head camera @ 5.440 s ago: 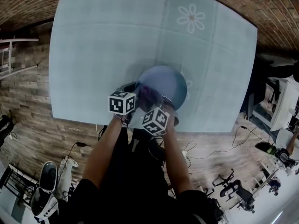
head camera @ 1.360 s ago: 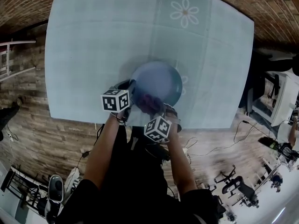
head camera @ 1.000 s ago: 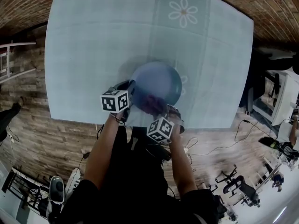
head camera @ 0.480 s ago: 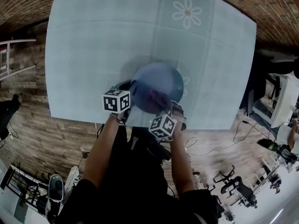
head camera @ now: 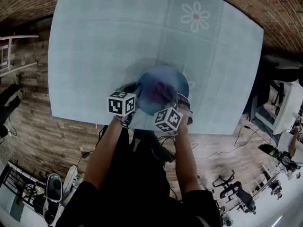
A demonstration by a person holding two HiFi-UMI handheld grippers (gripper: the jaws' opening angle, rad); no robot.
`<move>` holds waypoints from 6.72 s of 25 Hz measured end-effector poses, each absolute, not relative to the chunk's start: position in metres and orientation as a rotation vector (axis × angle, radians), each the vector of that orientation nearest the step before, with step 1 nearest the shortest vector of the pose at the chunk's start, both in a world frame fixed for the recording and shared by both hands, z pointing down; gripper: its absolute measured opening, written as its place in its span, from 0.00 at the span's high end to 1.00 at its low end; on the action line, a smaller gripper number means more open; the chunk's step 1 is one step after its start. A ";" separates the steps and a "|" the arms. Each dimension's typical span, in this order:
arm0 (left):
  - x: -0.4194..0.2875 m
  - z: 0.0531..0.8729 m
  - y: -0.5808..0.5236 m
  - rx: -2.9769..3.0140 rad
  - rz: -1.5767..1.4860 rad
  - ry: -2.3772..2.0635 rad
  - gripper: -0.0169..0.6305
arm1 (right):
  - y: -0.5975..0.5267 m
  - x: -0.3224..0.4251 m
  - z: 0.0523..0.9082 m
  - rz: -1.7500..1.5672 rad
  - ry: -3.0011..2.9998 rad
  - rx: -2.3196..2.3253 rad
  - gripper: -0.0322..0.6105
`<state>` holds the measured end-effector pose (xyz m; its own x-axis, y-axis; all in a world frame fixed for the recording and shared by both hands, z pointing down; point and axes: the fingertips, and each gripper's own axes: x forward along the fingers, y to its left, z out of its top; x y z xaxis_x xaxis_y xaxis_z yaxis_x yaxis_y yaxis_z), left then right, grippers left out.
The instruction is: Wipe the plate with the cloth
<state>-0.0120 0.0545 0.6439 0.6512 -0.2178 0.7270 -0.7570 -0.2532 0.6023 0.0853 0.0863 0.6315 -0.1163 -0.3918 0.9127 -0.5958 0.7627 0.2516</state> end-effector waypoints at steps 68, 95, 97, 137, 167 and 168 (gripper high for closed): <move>-0.016 0.646 0.054 1.778 0.598 -0.806 0.90 | 0.090 0.148 0.631 0.093 -1.567 0.858 0.84; -0.014 0.647 0.055 1.783 0.597 -0.829 0.90 | 0.160 0.048 0.638 0.400 -1.737 0.732 0.84; -0.014 0.648 0.056 1.786 0.596 -0.830 0.90 | 0.159 0.044 0.638 0.398 -1.740 0.739 0.84; -0.064 0.375 0.063 2.623 0.383 -1.189 0.89 | 0.121 0.094 0.359 0.376 -2.296 1.911 0.83; -0.049 0.345 0.070 2.754 0.247 -1.172 0.90 | 0.131 0.085 0.353 0.400 -2.277 1.987 0.82; -0.048 0.344 0.070 2.752 0.247 -1.170 0.90 | 0.132 0.085 0.353 0.399 -2.276 1.989 0.82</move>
